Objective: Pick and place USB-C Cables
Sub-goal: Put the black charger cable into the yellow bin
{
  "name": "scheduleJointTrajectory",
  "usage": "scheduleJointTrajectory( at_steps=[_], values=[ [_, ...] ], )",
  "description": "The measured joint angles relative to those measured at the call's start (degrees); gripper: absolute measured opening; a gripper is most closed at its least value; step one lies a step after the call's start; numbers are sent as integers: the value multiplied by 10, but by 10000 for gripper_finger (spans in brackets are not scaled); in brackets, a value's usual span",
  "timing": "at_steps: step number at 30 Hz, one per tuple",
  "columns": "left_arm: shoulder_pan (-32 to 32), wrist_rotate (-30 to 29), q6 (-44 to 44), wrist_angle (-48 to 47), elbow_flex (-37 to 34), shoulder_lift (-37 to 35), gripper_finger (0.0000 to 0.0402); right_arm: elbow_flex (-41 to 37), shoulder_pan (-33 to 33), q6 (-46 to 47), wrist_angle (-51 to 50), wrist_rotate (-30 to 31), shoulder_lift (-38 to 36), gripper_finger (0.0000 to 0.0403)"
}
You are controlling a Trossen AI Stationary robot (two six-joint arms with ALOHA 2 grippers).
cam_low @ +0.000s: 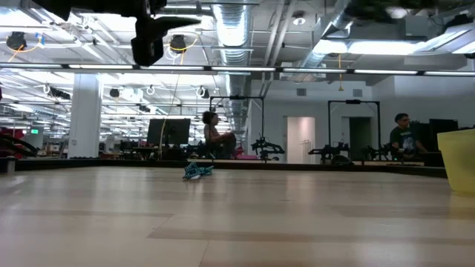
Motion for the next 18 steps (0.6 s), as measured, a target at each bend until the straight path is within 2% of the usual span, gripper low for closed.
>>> scheduleJointTrajectory(
  at_steps=[4,9,14,18],
  values=[
    [3,0,-10,-17,0,0,188,0,105,188,-117,-23,24,35],
    [3,-18,-15,-26,0,0,185,0,175,329,-186,-98,84,35],
    [11,-26,-32,-60,0,0,184,-3,188,360,-228,-191,143,35],
    [23,-27,-39,-71,0,0,184,-28,186,352,-202,-227,163,35]
  ],
)
